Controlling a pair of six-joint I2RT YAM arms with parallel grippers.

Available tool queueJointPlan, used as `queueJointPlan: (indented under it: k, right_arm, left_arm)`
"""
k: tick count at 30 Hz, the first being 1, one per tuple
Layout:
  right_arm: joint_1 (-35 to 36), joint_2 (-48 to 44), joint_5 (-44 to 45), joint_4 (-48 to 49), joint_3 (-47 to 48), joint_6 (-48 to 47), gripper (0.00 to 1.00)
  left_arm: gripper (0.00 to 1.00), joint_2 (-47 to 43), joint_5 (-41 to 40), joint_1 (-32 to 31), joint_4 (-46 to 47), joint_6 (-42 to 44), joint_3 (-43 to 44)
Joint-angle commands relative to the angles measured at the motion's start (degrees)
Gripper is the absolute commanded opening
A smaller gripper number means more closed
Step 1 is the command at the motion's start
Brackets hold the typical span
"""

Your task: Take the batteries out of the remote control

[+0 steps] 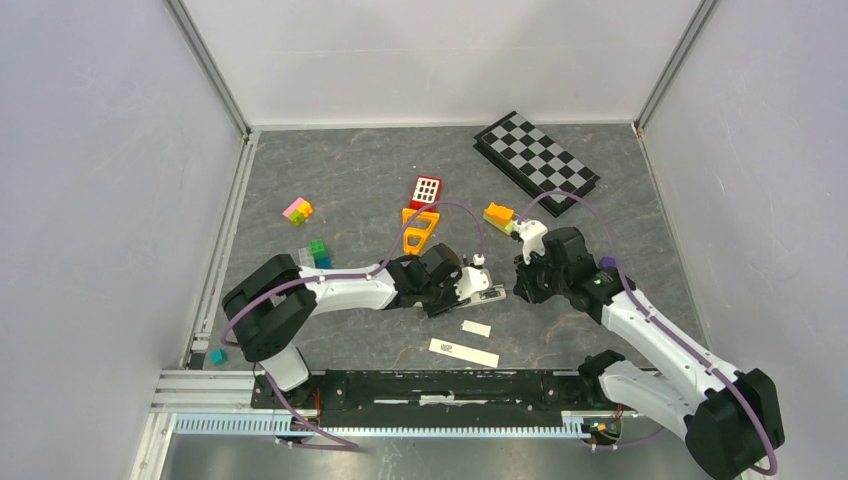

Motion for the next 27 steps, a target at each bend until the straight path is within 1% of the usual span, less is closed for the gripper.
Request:
queueJointPlan:
  k: [1,6,13,20,27]
  right_arm:
    - [0.33,0.46,0.38,1.65,-0.66,0.11,0.00]
    - [0.33,1.13,0.21,1.60,-0.32,-0.53,0.00]
    - [0.33,-0.87,1.17,1.57,1.06,0.00,0.00]
    - [0.38,1.39,-1.23,1.55,-1.09,1.01,0.00]
    - [0.33,0.73,-7.27,1.57,0.62,1.31,0.00]
  left_arm:
    - [0.09,-1.08,1.00,-0.39,-1.68,2.58,-0.80]
    - [0.09,-0.88,0.98,-0.48,-1.82,2.55,-0.63]
    - [0.09,-0.73,0.79,-0.54,-2.48,2.63,-0.29]
    - [0.08,-0.91,1.14,-0.58,-2.54,2.77,-0.22]
    - [0.08,-0.67,0.89,-0.55,-2.71,2.59,-0.11]
